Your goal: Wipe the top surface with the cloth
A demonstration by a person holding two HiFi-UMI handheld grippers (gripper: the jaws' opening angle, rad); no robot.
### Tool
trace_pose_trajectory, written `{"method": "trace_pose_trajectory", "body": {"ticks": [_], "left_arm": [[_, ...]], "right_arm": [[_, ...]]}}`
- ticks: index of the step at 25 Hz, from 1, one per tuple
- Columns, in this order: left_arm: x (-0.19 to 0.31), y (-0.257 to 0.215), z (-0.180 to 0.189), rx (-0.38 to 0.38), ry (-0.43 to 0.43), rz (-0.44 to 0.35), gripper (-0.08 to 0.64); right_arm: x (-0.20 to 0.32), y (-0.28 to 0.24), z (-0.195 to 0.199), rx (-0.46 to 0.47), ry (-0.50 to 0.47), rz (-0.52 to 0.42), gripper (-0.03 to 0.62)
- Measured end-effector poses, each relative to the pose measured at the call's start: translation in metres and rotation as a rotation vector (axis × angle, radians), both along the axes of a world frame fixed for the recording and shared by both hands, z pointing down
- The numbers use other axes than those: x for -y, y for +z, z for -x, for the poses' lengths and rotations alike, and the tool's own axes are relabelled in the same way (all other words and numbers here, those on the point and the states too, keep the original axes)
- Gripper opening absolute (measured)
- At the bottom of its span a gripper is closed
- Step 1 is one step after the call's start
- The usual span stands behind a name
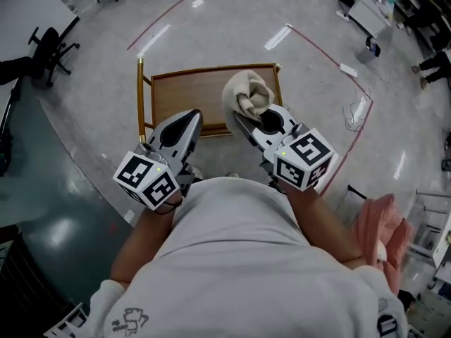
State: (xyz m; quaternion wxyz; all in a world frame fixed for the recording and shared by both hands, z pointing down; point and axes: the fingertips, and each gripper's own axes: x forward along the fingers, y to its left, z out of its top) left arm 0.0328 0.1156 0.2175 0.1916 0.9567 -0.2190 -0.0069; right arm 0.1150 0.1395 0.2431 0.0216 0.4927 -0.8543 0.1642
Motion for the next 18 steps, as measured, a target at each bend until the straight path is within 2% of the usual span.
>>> {"method": "trace_pose_trajectory", "body": {"ticks": [5, 12, 18], "left_arm": [[-0.011, -0.017, 0.004, 0.008, -0.015, -0.075, 0.006], [-0.023, -0.021, -0.001, 0.012, 0.003, -0.086, 0.006], [-0.031, -0.019, -0.006, 0.014, 0.025, -0.074, 0.006]], "right_arm": [[-0.011, -0.018, 0.01, 0.004, 0.006, -0.057, 0.11], [-0.02, -0.031, 0.015, 0.029, -0.003, -0.091, 0.11], [-0.027, -0.026, 0.011, 0.038, 0.009, -0.081, 0.11]]}}
